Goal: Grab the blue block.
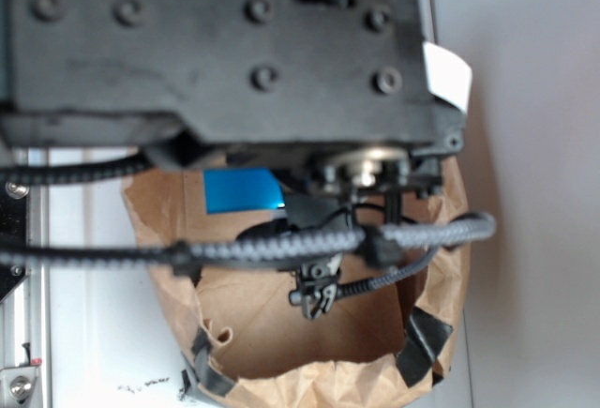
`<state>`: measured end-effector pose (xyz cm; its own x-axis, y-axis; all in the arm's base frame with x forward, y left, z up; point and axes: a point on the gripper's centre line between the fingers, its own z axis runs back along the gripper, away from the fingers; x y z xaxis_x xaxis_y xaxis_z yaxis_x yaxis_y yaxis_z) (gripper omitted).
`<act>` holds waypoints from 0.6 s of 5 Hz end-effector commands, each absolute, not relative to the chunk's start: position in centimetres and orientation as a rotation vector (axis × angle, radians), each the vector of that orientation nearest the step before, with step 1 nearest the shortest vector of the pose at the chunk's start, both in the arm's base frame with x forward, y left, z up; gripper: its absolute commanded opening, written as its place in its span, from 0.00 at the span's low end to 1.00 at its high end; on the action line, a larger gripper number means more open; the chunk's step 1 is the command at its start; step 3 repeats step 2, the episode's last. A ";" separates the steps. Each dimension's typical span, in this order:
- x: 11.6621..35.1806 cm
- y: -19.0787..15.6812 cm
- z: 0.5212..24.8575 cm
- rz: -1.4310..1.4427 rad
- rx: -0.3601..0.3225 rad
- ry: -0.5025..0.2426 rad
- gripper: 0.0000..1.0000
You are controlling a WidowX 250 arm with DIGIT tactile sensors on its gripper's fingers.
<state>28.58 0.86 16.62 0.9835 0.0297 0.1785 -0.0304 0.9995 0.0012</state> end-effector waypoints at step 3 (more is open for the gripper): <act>29.8 1.1 19.4 0.072 0.053 -0.311 0.00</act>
